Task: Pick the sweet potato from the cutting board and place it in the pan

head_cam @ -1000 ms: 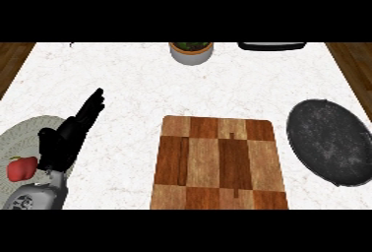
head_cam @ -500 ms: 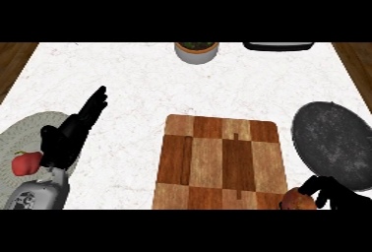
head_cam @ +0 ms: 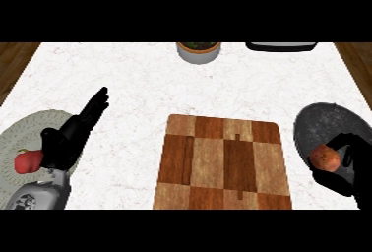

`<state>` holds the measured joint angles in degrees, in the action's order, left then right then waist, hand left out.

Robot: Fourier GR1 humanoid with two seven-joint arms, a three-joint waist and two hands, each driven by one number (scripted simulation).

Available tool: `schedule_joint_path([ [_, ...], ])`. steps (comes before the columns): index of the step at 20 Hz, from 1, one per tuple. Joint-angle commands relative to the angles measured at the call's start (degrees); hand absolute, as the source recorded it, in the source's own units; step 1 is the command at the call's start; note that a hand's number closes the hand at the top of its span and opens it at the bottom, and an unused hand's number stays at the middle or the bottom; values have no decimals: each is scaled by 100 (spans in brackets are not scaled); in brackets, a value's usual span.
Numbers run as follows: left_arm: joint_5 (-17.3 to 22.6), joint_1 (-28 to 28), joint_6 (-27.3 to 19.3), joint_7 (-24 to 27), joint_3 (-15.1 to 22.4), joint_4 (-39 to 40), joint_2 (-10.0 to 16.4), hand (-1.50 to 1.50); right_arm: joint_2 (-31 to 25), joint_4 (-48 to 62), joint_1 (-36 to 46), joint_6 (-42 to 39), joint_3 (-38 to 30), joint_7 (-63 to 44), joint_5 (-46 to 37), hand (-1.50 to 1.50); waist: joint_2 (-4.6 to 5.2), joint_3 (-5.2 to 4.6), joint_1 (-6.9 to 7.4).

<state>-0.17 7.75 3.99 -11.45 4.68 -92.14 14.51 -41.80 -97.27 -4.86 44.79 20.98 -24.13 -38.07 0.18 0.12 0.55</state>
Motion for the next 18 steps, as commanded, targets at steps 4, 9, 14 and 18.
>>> schedule_joint_path([
  [4,13,-182,292,327,-289,160,122,0,484,1750,996,-360,-622,1638,1124,150,-11,-9,-17],
  [9,-393,-117,-71,31,98,-66,-335,0,716,3248,1545,-549,-1239,3067,1689,150,-8,-7,-8],
  [14,-187,51,240,-60,-258,10,-137,0,871,4547,2104,-807,-1866,4115,1932,150,-8,-7,-4],
  [18,-368,185,8,-51,20,88,-385,0,642,5439,2481,-1922,-1491,2550,1788,-150,29,-3,118],
])
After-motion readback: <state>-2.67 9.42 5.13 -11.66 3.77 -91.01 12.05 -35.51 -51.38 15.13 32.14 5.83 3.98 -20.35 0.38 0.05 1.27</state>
